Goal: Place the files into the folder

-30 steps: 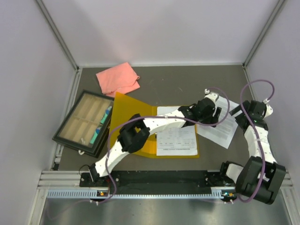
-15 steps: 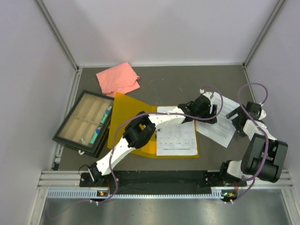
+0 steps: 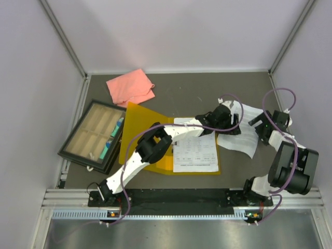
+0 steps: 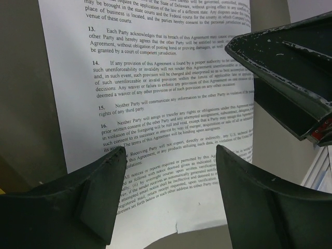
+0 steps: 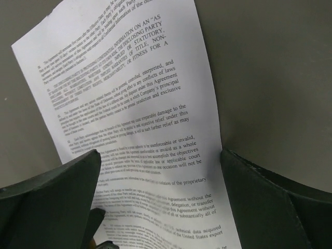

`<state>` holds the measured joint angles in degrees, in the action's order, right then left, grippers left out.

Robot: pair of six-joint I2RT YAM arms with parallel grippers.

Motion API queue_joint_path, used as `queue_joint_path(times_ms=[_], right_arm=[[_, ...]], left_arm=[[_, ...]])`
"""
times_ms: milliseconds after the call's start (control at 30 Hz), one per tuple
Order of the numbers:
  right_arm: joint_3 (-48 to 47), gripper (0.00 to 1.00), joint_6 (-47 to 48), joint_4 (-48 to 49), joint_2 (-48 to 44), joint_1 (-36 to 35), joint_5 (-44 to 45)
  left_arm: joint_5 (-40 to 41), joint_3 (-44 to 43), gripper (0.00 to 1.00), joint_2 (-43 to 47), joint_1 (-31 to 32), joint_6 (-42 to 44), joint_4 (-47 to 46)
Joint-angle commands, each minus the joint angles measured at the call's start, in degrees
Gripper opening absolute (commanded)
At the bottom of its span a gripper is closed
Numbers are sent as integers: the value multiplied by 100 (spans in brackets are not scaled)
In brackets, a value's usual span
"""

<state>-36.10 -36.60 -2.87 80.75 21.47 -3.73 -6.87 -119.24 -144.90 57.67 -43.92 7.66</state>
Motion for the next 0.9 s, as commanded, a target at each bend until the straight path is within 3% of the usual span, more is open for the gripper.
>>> queue_joint_path(times_ms=[0,400,667,867], right_arm=[[164,99,-67,-170,195,-38,-813],[629,99,-435,155,-780,322,-2228],[946,99,-1006,1077,-657,454,-3353],[1008,99,-1034,1097,-964,454,-3521]], left_arm=[[-156,129,75,-73,16,-152,51],[-271,147,74,-100,-10,-248,25],[-253,226,74,-47,-45,-231,34],[-244,270,74,-47,-54,-319,16]])
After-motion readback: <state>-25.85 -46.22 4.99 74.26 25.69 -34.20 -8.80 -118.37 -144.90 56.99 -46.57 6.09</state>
